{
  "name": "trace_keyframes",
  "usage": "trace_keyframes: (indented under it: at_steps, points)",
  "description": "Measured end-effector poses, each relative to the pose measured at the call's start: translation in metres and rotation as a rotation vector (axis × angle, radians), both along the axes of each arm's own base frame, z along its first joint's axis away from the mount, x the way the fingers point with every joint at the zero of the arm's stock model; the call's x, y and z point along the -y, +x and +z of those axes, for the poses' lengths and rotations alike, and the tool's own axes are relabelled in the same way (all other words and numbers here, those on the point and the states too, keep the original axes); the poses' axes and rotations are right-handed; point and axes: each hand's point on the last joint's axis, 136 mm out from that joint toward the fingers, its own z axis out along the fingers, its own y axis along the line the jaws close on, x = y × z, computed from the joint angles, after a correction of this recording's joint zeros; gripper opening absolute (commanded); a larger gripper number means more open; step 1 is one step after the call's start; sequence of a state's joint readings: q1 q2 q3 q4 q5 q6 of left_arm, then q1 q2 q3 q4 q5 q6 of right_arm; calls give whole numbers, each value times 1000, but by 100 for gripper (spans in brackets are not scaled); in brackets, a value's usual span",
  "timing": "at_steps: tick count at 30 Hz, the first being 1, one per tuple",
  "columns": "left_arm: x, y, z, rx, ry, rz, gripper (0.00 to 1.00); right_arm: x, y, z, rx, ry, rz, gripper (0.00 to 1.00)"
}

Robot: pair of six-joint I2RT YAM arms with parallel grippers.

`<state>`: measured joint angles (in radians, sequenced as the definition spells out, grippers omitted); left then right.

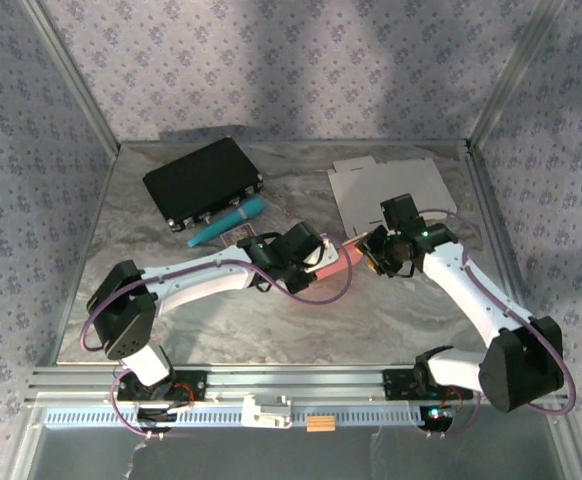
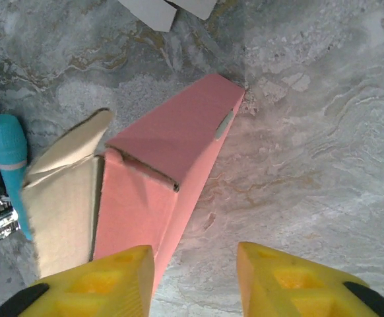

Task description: Fold the paper box

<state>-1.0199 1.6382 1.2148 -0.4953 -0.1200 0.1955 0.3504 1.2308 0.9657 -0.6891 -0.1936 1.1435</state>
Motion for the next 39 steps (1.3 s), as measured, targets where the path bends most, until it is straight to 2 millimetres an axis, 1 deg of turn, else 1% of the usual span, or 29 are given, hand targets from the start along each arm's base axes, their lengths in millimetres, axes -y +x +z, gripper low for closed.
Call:
trace_keyframes:
  at_steps: [2,5,7,9,10,13,17,20,23,27,30,32,39]
  points:
    - [-2,1,1,0,1,-3,24,2,4,17,67,-20,37,43]
    - [-6,-3,6,-6,0,-27,24,11,11,56,215,-60,97,43]
    - [-16,-8,12,-7,-6,-42,26,19,13,82,323,-109,158,44]
    - [-28,-14,17,-8,-10,-53,26,21,14,95,409,-163,257,43]
    - [-35,-19,20,-6,-14,-64,27,19,12,96,437,-188,320,43]
    - [-56,-32,24,-10,-19,-94,27,5,6,93,501,-259,541,43]
    - [-75,-46,23,-22,-21,-147,27,-10,1,82,540,-305,780,45]
    - [-87,-50,14,-41,-6,-166,27,-22,-3,76,545,-291,944,45]
    - [-97,-49,5,-75,12,-167,27,-35,-8,77,575,-265,1087,45]
    - [-101,-47,1,-94,18,-186,27,-52,-30,78,630,-217,1263,46]
    - [-101,-47,0,-106,12,-207,27,-61,-43,72,636,-200,1371,46]
    - [-101,-47,-1,-111,7,-219,27,-63,-45,67,632,-191,1413,46]
    - [-101,-45,-2,-130,-6,-243,28,-71,-39,43,582,-147,1486,42]
